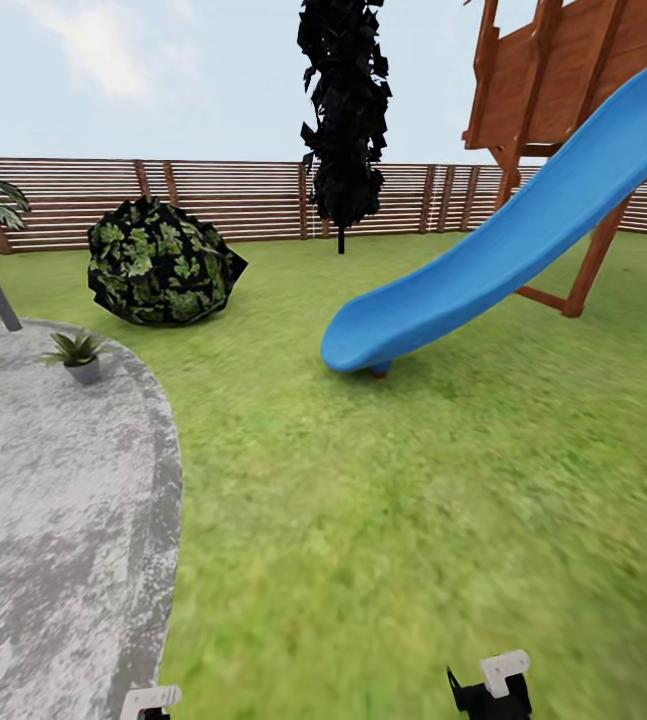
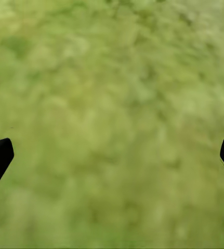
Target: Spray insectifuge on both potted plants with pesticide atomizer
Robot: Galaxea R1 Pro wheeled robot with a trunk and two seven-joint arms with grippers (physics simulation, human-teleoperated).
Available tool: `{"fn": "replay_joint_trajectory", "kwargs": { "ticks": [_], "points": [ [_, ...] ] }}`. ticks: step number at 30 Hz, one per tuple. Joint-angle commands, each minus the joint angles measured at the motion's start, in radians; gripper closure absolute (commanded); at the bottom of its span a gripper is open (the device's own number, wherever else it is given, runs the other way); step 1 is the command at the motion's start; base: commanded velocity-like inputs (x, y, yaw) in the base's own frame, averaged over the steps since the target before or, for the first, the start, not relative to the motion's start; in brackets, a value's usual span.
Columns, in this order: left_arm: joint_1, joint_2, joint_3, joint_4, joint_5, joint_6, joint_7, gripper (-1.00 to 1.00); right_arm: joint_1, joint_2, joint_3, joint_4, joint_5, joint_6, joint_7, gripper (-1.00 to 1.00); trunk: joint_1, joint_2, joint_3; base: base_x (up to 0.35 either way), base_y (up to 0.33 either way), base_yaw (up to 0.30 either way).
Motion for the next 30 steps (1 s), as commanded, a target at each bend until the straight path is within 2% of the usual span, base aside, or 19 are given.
{"fn": "replay_joint_trajectory", "kwargs": {
  "ticks": [1, 23, 30],
  "points": [
    [-0.001, 0.000, 0.006, 0.001, 0.008, -0.001, -0.010, 1.00, -0.001, 0.000, -0.008, 0.001, 0.003, -0.004, 0.006, -1.00, 0.000, 0.000, -0.001, 0.340, 0.000, 0.000],
    [-0.001, 0.000, 0.006, 0.001, 0.008, -0.001, -0.010, 1.00, -0.001, 0.000, -0.008, 0.001, 0.003, -0.003, 0.007, -1.00, 0.000, 0.000, -0.001, 0.340, 0.000, 0.001],
    [-0.001, 0.000, 0.006, 0.001, 0.008, -0.001, -0.010, 1.00, -0.001, 0.000, -0.008, 0.001, 0.003, -0.004, 0.007, -1.00, 0.000, 0.000, -0.001, 0.340, 0.000, 0.120]
  ]
}}
